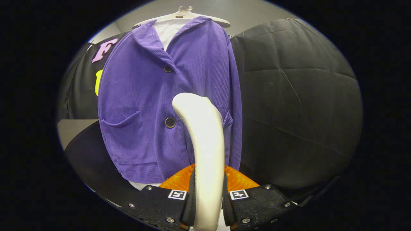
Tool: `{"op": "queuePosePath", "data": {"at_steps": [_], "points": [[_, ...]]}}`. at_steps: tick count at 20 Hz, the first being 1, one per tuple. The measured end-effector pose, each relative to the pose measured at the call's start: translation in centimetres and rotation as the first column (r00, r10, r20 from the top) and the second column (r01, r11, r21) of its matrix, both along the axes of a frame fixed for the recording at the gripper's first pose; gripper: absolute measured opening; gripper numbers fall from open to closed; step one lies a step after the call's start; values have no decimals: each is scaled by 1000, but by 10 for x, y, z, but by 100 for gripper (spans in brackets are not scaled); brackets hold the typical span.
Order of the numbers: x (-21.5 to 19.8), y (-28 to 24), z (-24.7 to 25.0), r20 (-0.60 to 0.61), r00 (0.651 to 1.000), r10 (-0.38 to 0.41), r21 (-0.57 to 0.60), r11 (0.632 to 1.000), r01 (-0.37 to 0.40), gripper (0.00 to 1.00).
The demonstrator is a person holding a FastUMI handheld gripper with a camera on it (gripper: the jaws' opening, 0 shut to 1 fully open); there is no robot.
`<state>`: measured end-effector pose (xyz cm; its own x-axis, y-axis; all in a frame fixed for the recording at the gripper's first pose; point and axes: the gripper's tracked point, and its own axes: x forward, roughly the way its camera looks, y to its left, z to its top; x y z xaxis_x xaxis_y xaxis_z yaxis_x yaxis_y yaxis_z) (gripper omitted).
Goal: Iron the clothes twice with a garment steamer, once on the left side and once on the right side.
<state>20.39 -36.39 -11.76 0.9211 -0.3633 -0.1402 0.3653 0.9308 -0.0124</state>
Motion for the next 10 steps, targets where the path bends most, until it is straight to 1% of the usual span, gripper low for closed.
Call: {"op": "queuePosePath", "data": {"at_steps": [1,5,8,10], "points": [[-1,3,-6,-11,1000,7,-8,1000,-7,34],[-4,10,-57,-126,992,19,0,1000,-19,34],[-8,11,-90,-184,983,15,13,1000,-13,34],[-10,10,-102,-211,977,13,23,1000,-8,34]]}}
